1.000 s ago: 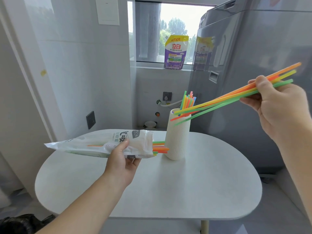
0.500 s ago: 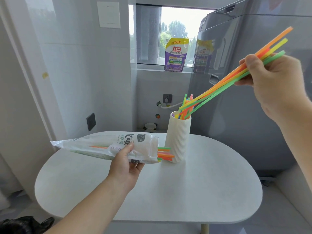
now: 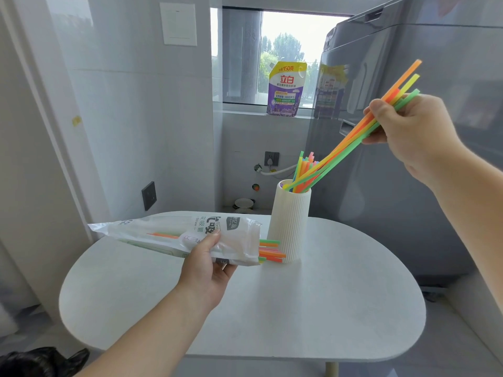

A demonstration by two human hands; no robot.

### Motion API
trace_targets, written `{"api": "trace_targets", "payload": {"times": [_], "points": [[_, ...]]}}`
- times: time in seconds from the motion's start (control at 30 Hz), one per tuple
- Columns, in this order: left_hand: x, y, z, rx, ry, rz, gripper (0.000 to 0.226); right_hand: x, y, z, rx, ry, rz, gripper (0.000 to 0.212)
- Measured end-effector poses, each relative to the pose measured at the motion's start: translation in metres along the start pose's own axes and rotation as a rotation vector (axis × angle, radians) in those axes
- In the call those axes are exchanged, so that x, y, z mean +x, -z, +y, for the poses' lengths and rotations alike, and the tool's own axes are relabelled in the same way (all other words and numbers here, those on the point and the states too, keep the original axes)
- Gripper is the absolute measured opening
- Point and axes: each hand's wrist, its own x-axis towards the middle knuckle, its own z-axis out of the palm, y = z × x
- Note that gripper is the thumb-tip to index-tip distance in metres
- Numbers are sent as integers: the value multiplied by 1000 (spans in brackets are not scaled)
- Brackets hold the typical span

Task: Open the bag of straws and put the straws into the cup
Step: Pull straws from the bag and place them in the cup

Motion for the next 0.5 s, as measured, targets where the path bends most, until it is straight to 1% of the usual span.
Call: {"api": "trace_targets", "payload": {"times": [0.13,0.3,0.5], "points": [[0,0,0,4,-5,-1,19,8,-2,6,6,-60,8,21],[0,0,1,8,0,4,18,15,1,10,27,-101,89,22],[0,0,1,9,0,16,19,12,-2,13,13,-122,72,23]]}}
